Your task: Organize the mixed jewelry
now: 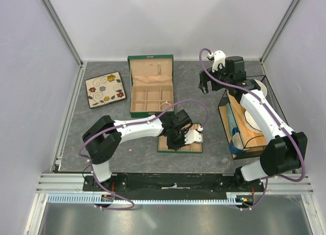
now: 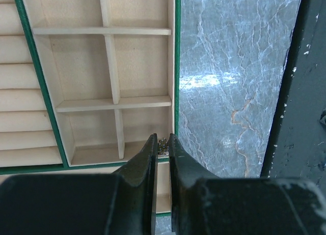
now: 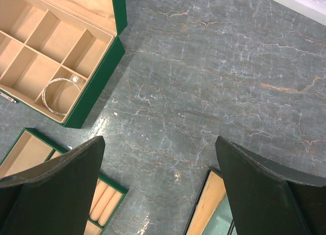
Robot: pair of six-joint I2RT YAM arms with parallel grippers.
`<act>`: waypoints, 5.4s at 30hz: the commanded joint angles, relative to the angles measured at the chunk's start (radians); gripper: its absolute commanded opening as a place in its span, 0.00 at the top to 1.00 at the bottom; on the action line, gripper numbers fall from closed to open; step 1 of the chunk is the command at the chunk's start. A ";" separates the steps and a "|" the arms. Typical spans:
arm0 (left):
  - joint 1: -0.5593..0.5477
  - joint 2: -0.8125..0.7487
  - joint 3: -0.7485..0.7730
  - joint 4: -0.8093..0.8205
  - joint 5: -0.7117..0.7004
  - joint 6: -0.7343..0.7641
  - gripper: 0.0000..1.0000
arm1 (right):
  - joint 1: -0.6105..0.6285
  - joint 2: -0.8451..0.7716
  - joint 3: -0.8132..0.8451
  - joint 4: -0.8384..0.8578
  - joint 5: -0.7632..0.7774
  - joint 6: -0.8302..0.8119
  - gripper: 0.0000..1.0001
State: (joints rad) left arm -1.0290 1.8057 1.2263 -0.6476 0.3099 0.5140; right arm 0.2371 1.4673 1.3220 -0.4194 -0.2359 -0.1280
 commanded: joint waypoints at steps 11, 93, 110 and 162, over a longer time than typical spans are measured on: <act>-0.011 0.004 0.004 0.032 -0.040 -0.014 0.74 | -0.012 -0.032 -0.010 0.033 -0.020 -0.007 0.02; 0.546 -0.545 -0.653 -0.015 -0.043 0.254 0.76 | -0.016 0.002 -0.015 0.033 -0.040 -0.005 0.02; 0.544 -0.563 -0.489 -0.086 0.083 0.204 0.98 | -0.018 0.005 -0.012 0.033 -0.034 -0.005 0.02; 0.124 0.020 0.015 0.161 0.094 -0.058 0.97 | -0.018 -0.012 -0.010 0.033 -0.013 -0.010 0.02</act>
State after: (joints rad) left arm -0.8989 1.8187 1.2053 -0.5205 0.4252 0.4686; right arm 0.2241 1.4746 1.3151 -0.4191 -0.2516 -0.1284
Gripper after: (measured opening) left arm 0.044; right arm 0.982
